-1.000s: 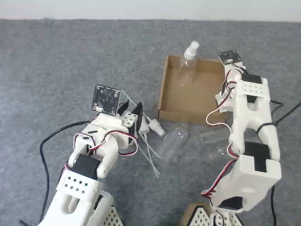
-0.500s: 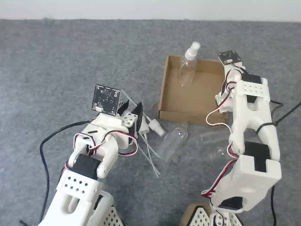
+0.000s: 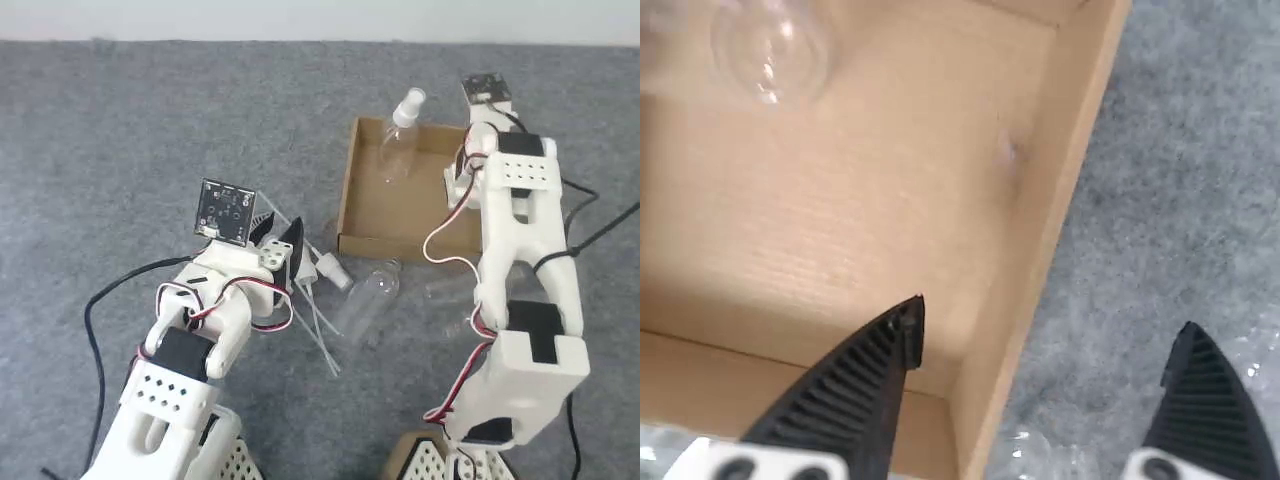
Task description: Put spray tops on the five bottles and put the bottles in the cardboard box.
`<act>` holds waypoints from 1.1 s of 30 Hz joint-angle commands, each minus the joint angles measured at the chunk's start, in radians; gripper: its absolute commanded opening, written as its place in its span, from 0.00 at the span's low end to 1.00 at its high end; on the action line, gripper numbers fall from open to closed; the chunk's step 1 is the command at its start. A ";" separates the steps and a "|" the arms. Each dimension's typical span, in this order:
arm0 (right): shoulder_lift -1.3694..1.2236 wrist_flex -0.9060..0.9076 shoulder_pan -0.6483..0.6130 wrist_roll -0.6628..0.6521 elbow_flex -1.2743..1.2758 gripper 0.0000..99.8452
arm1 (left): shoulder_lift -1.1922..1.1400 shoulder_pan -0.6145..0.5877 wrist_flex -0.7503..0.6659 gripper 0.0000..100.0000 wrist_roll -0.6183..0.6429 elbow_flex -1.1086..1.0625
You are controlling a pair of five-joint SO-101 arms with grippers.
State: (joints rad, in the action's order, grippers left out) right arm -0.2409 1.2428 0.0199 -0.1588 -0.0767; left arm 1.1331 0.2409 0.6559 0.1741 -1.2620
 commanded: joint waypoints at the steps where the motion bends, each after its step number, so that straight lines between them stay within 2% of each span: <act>1: 0.027 0.087 0.019 0.028 -0.124 0.34 | 0.014 -0.003 -0.025 0.11 -0.014 0.007; 9: 0.090 0.312 0.148 -0.026 -0.298 0.34 | 0.014 -0.002 -0.025 0.11 -0.015 0.007; 14: 0.110 0.363 0.262 -0.084 -0.301 0.34 | 0.014 -0.003 -0.025 0.11 -0.015 0.007; 20: -0.019 0.338 0.383 -0.095 -0.299 0.34 | 0.014 -0.002 -0.025 0.11 -0.015 0.007; 33: -0.325 0.163 0.403 -0.097 -0.301 0.33 | 0.014 0.000 -0.025 0.11 -0.015 0.007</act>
State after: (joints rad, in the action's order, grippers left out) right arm -0.5570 1.4469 0.4066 -0.2432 -0.3222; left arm 1.1331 0.2409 0.6559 0.1741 -1.2620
